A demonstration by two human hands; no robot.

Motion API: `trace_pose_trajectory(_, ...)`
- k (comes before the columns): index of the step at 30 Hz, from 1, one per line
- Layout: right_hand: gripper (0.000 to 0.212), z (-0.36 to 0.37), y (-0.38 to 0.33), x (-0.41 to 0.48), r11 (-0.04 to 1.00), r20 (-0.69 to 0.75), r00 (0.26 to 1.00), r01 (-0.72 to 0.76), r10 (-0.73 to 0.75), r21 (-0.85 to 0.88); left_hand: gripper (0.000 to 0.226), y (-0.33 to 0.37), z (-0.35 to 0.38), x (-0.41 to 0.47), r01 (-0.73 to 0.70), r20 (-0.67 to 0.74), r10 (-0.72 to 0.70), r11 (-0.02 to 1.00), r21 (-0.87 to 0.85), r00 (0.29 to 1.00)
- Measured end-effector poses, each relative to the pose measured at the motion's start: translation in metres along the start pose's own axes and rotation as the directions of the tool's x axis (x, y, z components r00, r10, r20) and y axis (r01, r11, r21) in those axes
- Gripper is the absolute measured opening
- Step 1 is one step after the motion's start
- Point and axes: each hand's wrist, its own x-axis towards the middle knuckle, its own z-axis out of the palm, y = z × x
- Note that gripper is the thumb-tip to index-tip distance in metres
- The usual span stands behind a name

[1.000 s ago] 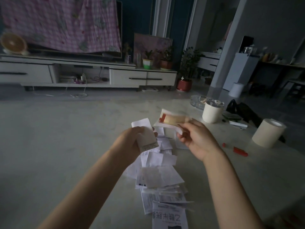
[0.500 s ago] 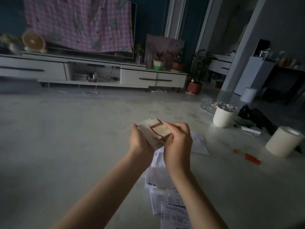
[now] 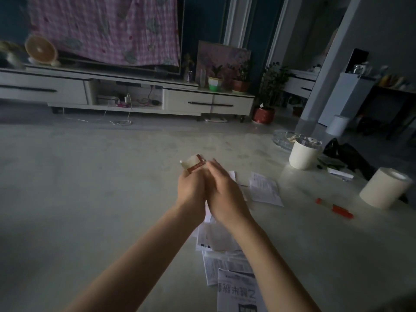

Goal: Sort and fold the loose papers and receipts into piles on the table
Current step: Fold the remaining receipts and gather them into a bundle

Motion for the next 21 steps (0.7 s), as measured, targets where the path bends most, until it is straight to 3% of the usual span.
trace_pose_trajectory(2,0.041,-0.012,0.010,0.009,0.999,-0.041,0.999,0.005,-0.004,0.039,0.022,0.001,-0.002,0.002,0.010,-0.002,-0.010,1.000,0.009,1.000)
trace_pose_trajectory(4,0.039,-0.035,0.034,0.019,1.000,-0.206,0.978,-0.029,0.026,-0.008,0.025,0.003,-0.004,0.005,0.031,0.038,-0.032,0.999,0.026,0.999)
trace_pose_trajectory(6,0.047,-0.061,0.064,0.023,0.973,-0.291,0.946,-0.188,0.143,-0.133,0.022,0.005,-0.004,0.003,0.060,0.079,-0.066,0.995,0.074,0.995)
trace_pose_trajectory(10,0.035,-0.082,0.122,0.018,0.836,-0.321,0.873,-0.461,0.367,-0.298,0.016,0.001,-0.003,0.003,0.100,0.114,-0.115,0.986,0.133,0.987)
trace_pose_trajectory(13,0.054,-0.078,0.136,0.018,0.618,-0.403,0.771,-0.636,0.493,-0.462,0.016,-0.003,-0.003,0.001,0.107,0.164,-0.139,0.976,0.189,0.977)
trace_pose_trajectory(14,0.063,-0.080,0.137,0.021,0.572,-0.413,0.736,-0.677,0.537,-0.464,0.016,-0.003,-0.003,0.001,0.107,0.184,-0.144,0.974,0.200,0.972)
trace_pose_trajectory(17,0.081,-0.089,0.143,0.034,0.600,-0.349,0.667,-0.745,0.659,-0.290,0.015,-0.002,-0.004,0.001,0.103,0.217,-0.149,0.973,0.209,0.965)
trace_pose_trajectory(21,0.081,-0.090,0.159,0.042,0.606,-0.295,0.629,-0.776,0.720,-0.175,0.015,-0.001,-0.006,0.003,0.100,0.227,-0.150,0.970,0.220,0.962)
